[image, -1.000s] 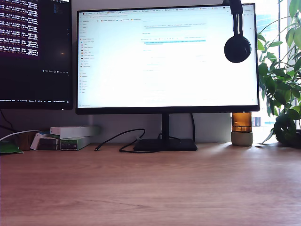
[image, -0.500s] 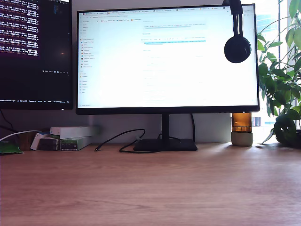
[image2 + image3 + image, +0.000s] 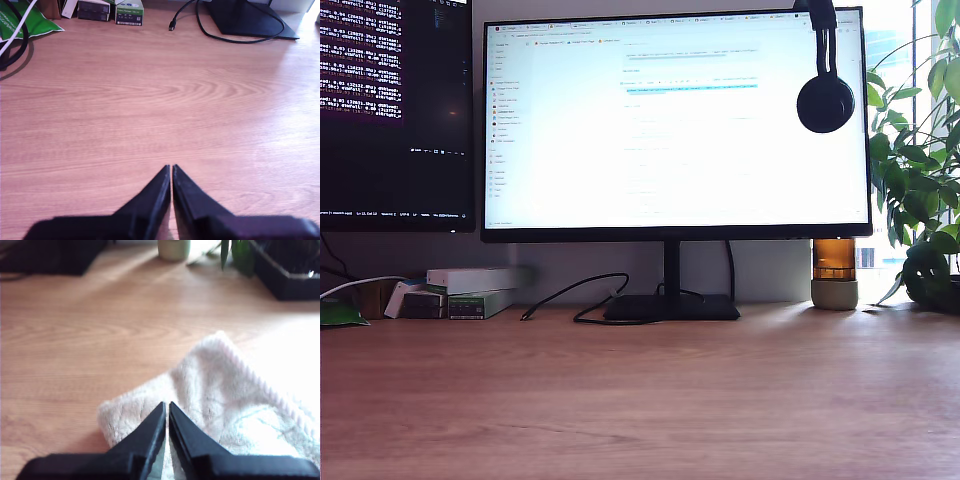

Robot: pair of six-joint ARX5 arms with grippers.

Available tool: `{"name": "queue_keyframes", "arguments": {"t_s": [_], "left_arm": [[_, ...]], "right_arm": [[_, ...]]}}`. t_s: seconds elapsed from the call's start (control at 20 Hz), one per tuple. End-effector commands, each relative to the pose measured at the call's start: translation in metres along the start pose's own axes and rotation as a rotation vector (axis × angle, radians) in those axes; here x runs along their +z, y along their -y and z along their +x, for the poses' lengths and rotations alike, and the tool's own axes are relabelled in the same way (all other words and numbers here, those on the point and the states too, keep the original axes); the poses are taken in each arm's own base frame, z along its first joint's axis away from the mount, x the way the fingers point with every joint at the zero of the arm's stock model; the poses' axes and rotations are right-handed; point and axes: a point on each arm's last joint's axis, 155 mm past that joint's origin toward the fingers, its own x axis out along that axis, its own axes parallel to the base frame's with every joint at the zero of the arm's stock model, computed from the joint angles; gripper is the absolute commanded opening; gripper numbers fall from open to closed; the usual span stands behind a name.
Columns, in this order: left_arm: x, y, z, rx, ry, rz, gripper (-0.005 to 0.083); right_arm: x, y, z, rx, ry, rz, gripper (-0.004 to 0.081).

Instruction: Fold the tea towel to a neat square and place it to the right

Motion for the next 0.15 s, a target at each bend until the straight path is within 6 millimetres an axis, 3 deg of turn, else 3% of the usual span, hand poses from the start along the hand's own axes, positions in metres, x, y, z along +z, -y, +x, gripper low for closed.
{"name": "queue_keyframes", "arguments": {"t_s": [0.0,0.1], "left_arm": [[0.0021,0.001,0.0001,-0.004,0.01,0.002,-0.0024],[0.0021,0.001,0.0001,-0.004,0.01,0.002,-0.0024]], "right_arm": [[0.0058,-0.0007,-0.0017,0.004,0.013,0.002,-0.001],[0.0058,-0.0007,-0.0017,0.004,0.013,0.003,-0.0011]]}}
